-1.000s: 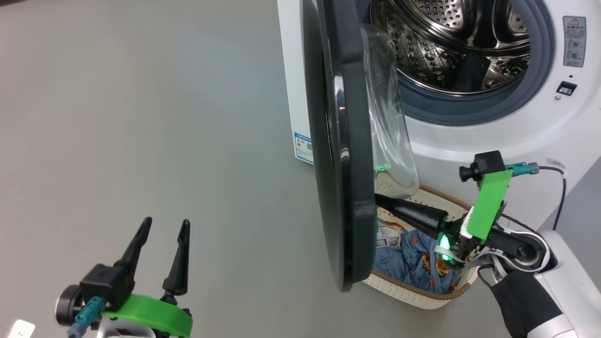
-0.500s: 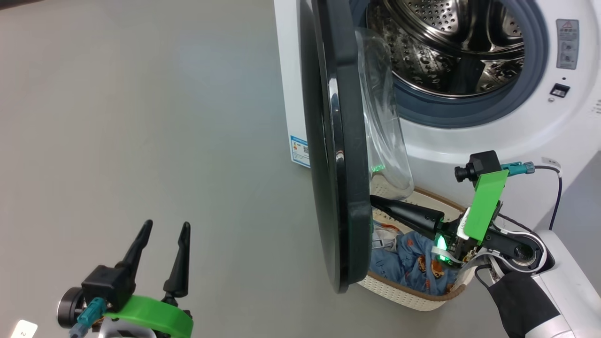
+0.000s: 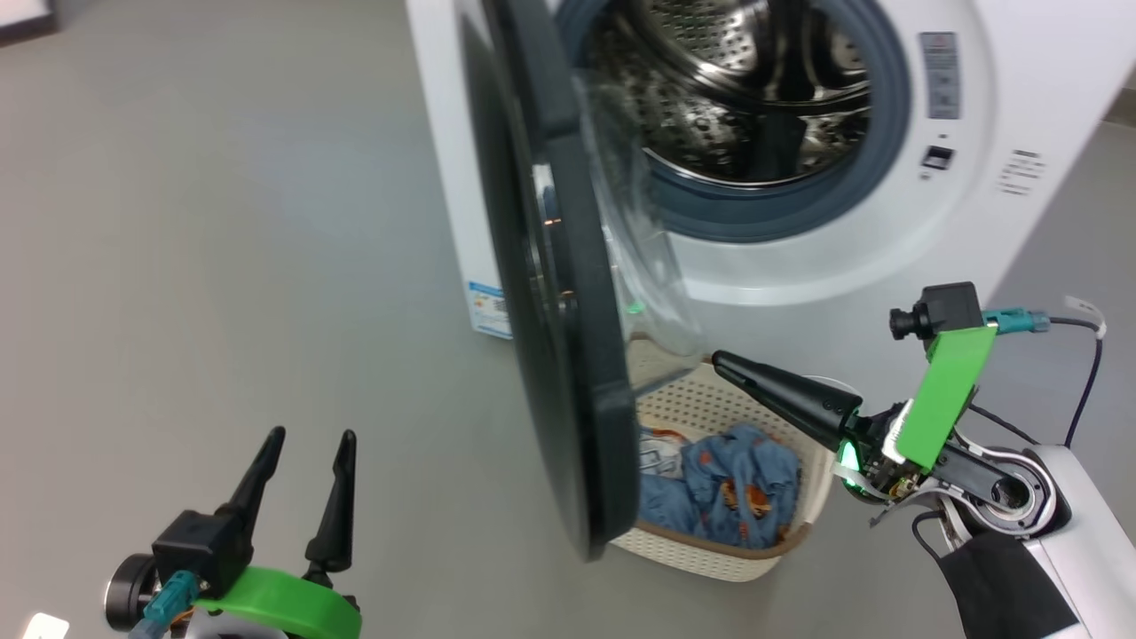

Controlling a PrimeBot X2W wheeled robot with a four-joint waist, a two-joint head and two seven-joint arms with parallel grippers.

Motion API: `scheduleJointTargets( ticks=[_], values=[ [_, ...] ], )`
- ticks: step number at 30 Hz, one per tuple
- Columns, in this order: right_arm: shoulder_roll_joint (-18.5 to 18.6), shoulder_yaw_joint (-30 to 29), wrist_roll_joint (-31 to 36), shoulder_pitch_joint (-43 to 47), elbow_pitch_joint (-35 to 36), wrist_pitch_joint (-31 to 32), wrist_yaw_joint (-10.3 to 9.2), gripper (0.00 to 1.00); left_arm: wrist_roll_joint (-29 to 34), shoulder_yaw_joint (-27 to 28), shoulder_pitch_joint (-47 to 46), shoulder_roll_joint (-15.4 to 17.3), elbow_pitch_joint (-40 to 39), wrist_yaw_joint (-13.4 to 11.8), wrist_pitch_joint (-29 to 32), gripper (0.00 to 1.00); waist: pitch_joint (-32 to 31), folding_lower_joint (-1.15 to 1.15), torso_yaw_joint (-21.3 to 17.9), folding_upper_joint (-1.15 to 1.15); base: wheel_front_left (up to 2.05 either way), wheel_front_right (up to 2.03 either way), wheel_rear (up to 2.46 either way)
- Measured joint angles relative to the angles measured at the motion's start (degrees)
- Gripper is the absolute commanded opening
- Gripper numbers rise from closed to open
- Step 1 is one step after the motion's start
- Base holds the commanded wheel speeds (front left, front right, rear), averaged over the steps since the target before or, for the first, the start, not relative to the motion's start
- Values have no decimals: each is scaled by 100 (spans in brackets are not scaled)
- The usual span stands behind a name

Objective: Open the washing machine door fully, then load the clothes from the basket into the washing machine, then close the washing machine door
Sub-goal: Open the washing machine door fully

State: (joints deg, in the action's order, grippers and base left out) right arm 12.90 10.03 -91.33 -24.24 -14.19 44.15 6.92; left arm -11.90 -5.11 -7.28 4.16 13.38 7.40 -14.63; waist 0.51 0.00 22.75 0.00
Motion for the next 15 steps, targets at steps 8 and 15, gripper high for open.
scheduleJointTargets(
  ticks=[8,15],
  values=[
    [4,-232,470,536,990,-797,0,100,-10,59,35,-11,-32,0,0,100,-62,0,-604,0,0,0,0],
    [89,-307,1336,917,1610,-2204,0,100,-8,157,37,-31,-111,0,0,100,-81,0,-1185,0,0,0,0]
  ],
)
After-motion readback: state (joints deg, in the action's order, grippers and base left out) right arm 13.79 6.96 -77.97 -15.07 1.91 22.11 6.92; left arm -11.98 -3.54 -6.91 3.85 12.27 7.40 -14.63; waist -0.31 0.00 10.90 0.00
